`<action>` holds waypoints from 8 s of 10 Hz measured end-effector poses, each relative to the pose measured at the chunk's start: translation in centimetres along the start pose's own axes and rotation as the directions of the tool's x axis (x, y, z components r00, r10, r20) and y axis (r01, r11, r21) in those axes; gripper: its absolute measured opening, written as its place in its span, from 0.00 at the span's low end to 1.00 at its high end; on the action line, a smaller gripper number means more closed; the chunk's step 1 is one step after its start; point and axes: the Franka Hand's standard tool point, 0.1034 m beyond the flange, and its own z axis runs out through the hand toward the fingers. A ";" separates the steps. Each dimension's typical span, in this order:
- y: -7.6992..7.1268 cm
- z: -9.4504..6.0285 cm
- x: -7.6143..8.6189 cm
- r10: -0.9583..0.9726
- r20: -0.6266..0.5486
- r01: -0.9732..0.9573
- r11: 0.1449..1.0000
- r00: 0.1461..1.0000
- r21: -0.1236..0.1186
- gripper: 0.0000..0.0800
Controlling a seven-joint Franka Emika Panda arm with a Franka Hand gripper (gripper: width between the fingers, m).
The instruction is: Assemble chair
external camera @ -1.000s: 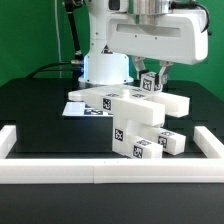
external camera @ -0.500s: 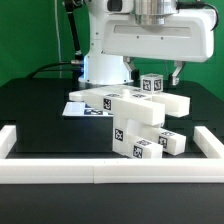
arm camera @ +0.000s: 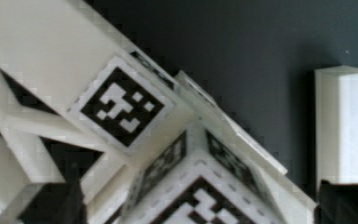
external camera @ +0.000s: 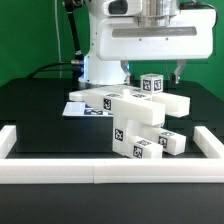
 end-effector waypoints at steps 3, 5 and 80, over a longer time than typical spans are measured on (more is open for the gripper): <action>0.1 0.0 0.0 -0.228 0.000 0.228 0.974 0.974 -0.001 0.81; 0.2 0.0 0.0 -0.388 0.003 0.388 0.922 0.922 -0.009 0.81; -2.0 0.1 -0.1 0.409 -0.007 -0.409 0.912 0.912 0.015 0.77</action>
Offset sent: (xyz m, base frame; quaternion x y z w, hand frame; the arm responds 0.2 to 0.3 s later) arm 0.0009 0.0019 0.0017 0.0008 -0.0007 -0.2549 0.9670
